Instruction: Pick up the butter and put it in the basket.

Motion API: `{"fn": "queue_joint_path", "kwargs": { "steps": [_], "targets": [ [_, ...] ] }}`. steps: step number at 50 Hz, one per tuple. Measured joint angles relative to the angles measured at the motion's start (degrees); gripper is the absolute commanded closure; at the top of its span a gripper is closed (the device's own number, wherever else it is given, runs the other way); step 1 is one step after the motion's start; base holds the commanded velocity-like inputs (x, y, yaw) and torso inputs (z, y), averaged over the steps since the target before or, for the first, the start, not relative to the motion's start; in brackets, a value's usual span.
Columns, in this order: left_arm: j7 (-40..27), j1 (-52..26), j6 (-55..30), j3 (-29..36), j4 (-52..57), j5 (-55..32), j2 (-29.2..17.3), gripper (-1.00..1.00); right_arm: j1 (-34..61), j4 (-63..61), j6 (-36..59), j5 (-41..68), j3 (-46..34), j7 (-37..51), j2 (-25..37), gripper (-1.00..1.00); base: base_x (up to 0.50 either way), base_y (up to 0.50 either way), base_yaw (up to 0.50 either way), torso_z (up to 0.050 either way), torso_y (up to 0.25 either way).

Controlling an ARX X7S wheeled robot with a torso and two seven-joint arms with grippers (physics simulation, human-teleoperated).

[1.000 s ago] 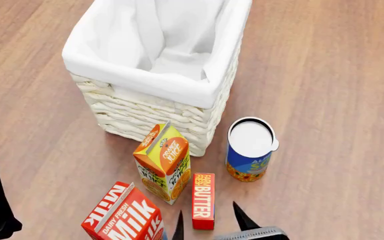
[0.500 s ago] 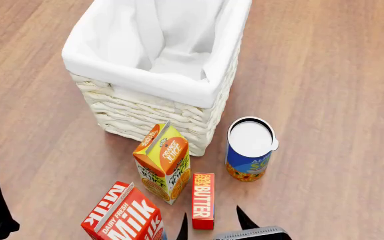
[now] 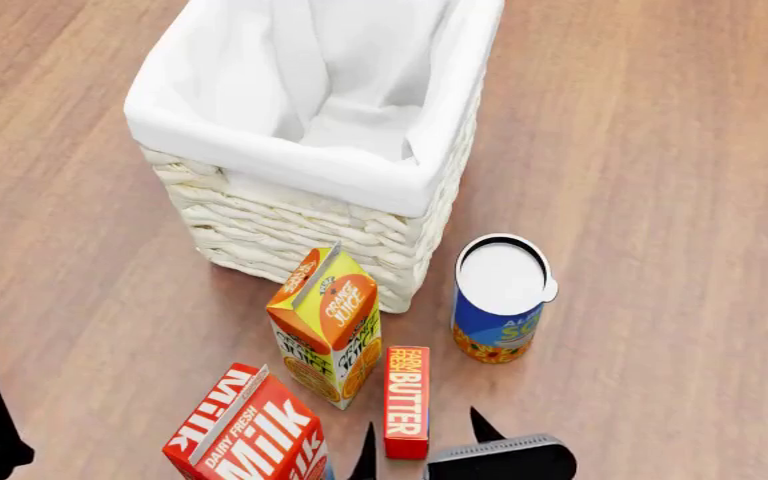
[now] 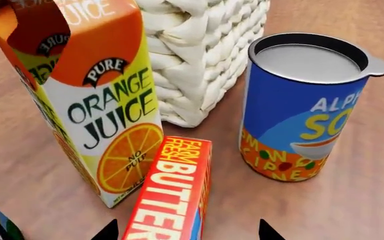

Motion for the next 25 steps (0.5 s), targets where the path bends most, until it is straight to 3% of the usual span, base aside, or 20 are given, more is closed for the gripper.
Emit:
{"fn": "queue_joint_path", "kwargs": {
  "steps": [25],
  "targets": [
    [-0.9, 0.6, -0.4, -0.5, 1.7, -1.4, -0.5, -1.0, 2.7, 4.2, 0.3, 0.7, -0.7, -1.3, -0.7, -1.0, 0.0, 0.0, 0.0, 0.0, 0.0]
  ]
}}
